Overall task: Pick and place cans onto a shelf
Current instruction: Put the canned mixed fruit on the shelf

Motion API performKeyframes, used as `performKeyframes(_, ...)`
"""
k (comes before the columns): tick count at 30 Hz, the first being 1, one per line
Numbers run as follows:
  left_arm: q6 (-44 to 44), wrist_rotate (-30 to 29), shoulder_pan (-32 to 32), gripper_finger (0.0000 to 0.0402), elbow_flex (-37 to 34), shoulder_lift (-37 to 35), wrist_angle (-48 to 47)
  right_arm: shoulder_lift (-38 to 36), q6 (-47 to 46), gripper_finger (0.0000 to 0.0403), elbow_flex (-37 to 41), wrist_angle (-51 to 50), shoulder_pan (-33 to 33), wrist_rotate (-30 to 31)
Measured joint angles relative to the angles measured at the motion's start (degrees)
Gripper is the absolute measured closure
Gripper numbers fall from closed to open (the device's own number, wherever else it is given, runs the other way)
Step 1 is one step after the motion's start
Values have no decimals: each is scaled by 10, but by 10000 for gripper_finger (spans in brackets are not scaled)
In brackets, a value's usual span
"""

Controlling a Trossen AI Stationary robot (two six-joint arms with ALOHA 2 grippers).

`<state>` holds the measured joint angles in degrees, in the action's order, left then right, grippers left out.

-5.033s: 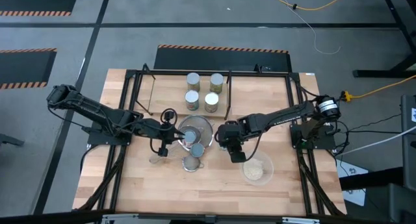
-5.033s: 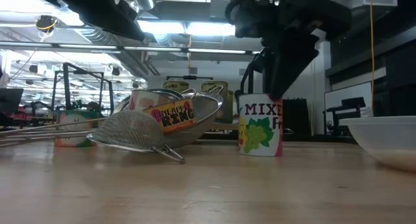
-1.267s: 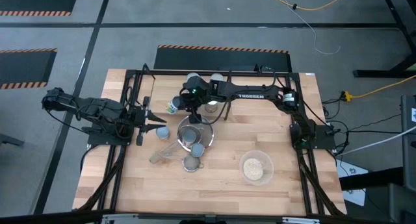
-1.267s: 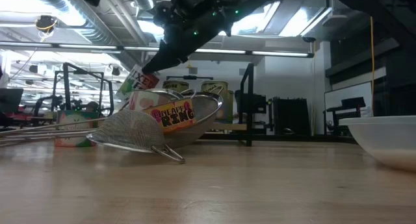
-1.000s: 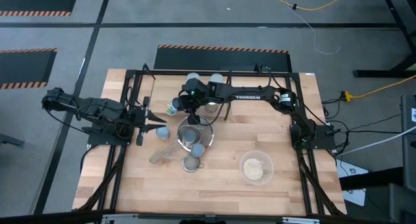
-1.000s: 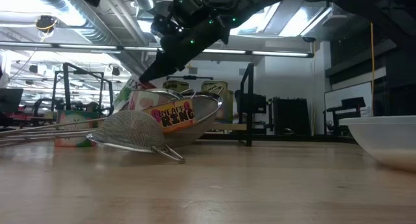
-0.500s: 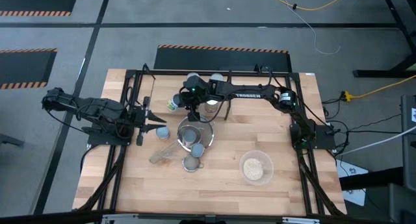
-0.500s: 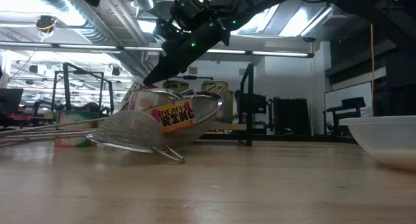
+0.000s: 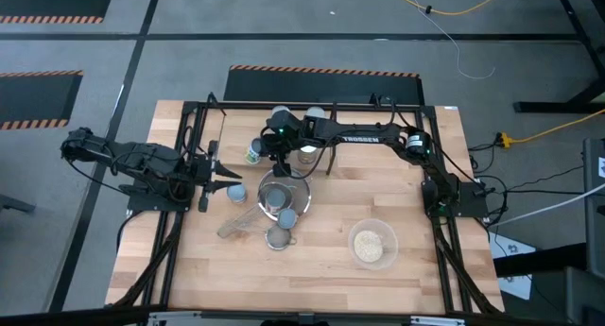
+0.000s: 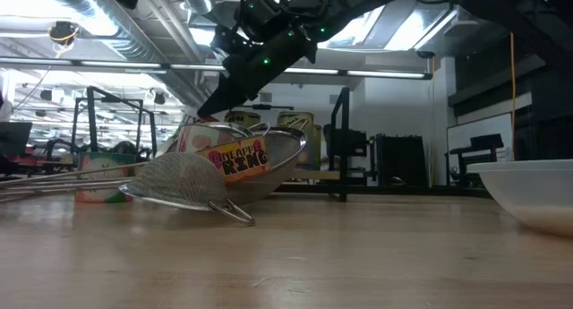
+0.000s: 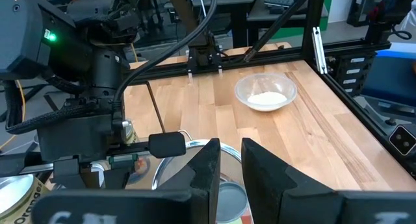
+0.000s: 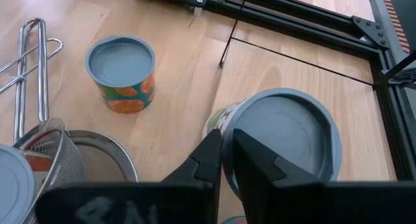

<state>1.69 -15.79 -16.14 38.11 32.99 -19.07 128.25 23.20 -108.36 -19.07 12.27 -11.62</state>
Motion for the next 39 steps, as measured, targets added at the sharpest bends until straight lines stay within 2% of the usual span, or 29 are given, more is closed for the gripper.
performKeyframes(5, 0, 0, 0, 346, 0, 0, 0, 0, 0, 353, 0, 0, 0, 0)
performKeyframes(14, 0, 0, 0, 346, 0, 0, 0, 0, -2, 307, 0, 0, 0, 0)
performKeyframes(26, 0, 0, 0, 346, 0, 0, 0, -13, -3, 305, -14, -12, -5, 0)
performKeyframes(32, 0, 0, 0, 346, 0, 0, 2, -58, -3, 305, -66, -96, -20, -5)
performKeyframes(39, 4, -4, 0, 346, 0, 0, 8, -136, -5, 305, -95, -282, -27, -8)
